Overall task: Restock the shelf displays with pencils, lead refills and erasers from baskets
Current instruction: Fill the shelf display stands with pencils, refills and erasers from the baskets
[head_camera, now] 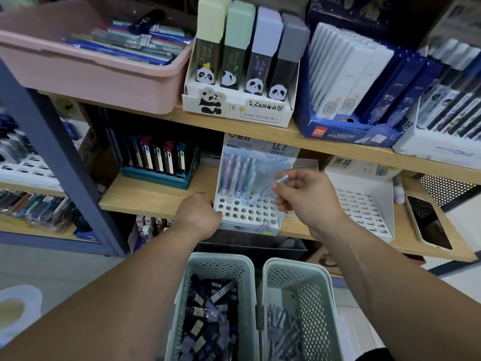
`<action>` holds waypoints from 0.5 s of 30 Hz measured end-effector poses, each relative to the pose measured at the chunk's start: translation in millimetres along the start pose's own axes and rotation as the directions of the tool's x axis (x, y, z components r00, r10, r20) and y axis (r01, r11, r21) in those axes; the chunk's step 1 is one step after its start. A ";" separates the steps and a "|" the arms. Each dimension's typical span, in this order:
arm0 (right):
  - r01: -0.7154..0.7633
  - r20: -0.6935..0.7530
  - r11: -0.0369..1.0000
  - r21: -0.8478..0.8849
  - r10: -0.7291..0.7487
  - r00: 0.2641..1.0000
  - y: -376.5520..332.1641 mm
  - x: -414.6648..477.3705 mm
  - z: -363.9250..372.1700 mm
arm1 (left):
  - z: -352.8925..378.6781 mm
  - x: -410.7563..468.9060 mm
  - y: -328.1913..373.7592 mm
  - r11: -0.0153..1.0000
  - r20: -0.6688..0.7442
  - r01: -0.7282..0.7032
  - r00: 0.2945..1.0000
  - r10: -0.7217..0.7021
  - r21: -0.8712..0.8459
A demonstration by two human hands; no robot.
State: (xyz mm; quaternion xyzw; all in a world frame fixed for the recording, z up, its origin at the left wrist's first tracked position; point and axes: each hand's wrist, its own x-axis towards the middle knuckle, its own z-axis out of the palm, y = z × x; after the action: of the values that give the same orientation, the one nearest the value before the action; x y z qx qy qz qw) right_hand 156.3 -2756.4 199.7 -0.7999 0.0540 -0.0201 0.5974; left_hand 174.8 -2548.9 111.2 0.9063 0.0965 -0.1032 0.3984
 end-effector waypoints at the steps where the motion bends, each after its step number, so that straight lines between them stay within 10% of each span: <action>1: 0.006 0.016 1.000 -0.013 -0.006 1.000 -0.6 0.9 2.2 | -1.0 -1.3 1.0 1.000 -0.006 0.001 1.000 -0.001 0.014; 15: 0.141 0.057 0.951 -0.275 -0.130 0.990 -11.4 9.8 17.0 | -4.7 -11.4 9.2 1.000 0.037 -0.021 0.999 0.021 -0.001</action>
State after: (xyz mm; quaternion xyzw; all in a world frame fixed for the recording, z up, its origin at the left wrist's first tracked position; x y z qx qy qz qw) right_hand 168.3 -2738.1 205.4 -0.8781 -0.0099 -0.0381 0.4769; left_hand 166.7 -2552.6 123.8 0.9051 0.0797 -0.1157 0.4013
